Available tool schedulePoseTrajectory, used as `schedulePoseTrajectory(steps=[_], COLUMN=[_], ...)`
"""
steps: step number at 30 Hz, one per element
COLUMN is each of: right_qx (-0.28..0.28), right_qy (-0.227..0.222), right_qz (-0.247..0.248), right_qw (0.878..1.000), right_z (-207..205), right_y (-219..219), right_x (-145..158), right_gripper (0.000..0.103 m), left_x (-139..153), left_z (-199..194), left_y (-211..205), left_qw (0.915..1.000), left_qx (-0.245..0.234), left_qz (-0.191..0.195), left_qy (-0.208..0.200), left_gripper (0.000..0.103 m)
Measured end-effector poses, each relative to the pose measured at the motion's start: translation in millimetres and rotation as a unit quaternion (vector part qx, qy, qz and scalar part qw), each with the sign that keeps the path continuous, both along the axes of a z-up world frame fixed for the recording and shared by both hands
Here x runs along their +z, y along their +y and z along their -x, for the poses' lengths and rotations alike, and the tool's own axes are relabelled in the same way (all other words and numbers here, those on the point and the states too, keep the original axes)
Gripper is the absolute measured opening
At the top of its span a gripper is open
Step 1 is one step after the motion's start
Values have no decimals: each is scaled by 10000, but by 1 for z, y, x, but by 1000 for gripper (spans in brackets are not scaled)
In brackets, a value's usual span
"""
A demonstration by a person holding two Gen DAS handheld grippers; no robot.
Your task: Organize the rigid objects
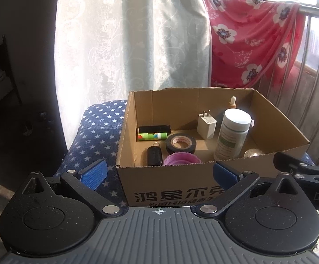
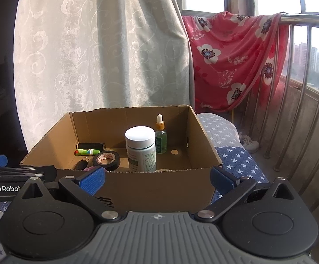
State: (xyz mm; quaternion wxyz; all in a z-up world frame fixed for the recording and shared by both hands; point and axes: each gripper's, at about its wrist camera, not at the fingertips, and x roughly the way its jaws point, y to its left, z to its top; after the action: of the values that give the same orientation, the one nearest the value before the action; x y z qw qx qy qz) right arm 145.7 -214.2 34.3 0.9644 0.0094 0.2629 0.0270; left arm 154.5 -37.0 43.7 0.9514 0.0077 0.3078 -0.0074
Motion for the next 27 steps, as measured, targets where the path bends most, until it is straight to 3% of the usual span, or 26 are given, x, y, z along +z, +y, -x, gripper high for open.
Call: schedulePoseTrajectory(steps=[27], right_qx=[-7], right_qy=[86], right_qz=[-27], right_qw=[10000], right_z=[-8], right_y=[-4], right_x=[-4], right_gripper=[103], left_x=[-3], left_z=[-9], left_y=[-4], left_qw=[10000], left_qx=[-25], left_qz=[-73], left_qy=[62], left_gripper=[101])
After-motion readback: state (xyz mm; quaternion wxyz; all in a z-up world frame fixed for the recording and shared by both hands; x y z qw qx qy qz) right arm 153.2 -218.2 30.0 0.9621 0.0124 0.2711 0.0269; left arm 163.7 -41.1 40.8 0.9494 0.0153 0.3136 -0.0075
